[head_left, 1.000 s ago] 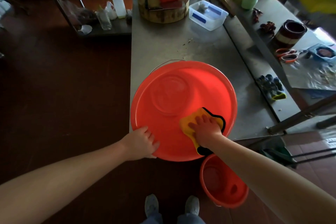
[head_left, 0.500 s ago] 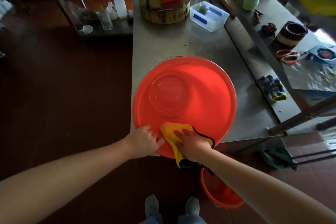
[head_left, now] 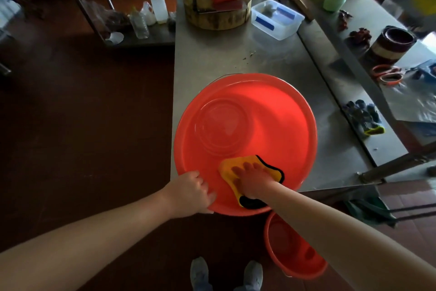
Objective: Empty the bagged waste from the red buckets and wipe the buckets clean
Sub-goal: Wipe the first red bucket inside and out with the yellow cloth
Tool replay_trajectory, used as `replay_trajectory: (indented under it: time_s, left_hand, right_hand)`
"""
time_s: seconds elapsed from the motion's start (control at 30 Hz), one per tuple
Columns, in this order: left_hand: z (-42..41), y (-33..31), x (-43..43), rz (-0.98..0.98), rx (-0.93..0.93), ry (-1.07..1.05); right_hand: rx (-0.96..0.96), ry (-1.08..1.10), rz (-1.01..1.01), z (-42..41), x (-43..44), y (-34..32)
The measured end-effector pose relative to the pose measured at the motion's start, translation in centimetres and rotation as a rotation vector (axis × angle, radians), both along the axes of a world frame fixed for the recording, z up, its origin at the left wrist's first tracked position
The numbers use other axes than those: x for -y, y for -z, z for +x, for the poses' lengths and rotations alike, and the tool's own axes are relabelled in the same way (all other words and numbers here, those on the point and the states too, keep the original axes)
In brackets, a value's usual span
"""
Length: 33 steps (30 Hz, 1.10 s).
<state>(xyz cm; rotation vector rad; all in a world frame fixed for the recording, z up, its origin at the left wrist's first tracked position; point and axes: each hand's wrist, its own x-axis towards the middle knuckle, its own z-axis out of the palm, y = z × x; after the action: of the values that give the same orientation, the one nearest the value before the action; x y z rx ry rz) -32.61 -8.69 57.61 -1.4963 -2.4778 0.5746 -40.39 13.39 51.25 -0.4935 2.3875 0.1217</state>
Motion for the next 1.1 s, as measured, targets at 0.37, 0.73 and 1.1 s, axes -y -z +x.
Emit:
replay_trajectory:
  time_s: [0.37,0.73,1.1]
  left_hand:
    - [0.1,1.5,0.0,0.016,0.003,-0.04]
    - [-0.9,-0.8,0.0,-0.103,0.08,-0.031]
    - [-0.8,-0.3,-0.3,-0.122,0.138,-0.042]
  right_hand:
    - [-0.098,0.037,0.024,-7.5,3.3,7.2]
    - [0.024,-0.128,0.011,-1.3,-0.3,2.3]
    - [0.045,-0.031,-0.043,3.5,-2.4,-3.2]
